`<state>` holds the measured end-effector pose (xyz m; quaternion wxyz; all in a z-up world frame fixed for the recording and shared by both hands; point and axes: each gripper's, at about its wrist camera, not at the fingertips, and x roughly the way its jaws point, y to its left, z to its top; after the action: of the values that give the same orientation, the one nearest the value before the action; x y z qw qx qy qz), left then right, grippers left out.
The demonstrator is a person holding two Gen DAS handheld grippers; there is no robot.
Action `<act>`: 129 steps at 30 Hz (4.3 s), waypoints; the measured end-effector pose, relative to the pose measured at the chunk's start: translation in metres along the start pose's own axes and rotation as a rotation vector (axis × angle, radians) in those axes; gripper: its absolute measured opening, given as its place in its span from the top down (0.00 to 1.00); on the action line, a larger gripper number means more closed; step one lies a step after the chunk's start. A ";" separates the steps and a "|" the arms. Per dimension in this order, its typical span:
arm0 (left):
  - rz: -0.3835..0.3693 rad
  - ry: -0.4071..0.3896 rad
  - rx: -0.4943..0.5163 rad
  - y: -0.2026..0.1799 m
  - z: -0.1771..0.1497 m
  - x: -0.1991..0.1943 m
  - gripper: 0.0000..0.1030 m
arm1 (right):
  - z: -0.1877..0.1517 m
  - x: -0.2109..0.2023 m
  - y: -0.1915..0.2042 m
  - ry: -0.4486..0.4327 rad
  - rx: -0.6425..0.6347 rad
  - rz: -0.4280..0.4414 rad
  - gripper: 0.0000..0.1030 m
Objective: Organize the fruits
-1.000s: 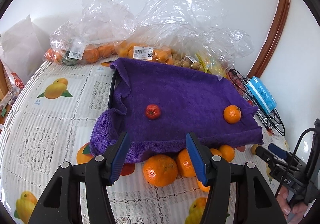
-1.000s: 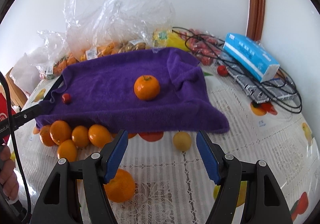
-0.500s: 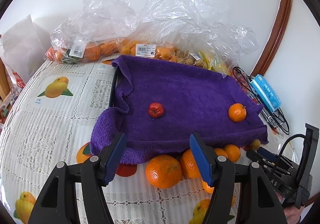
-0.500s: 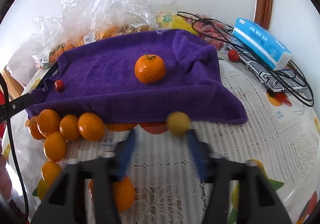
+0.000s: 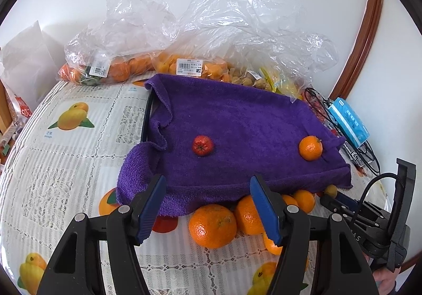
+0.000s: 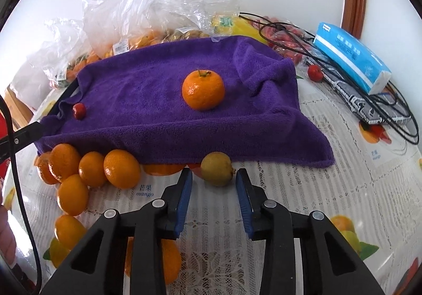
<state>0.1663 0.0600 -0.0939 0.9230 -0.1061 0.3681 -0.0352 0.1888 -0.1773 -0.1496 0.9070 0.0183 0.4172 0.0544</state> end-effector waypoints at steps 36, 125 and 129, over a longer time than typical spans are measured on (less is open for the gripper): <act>-0.065 0.032 -0.036 0.010 -0.019 -0.012 0.38 | -0.024 -0.041 -0.005 -0.081 -0.034 0.011 0.76; -0.017 -0.072 0.001 -0.015 -0.021 -0.075 0.60 | 0.003 -0.111 0.010 -0.203 -0.046 0.086 0.76; -0.014 -0.077 -0.003 -0.013 -0.018 -0.076 0.60 | 0.008 -0.112 0.013 -0.212 -0.044 0.097 0.76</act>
<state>0.0992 0.0549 -0.0526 0.9360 -0.1115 0.3318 -0.0370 0.1214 -0.1773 -0.0588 0.9424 0.0244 0.3164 0.1051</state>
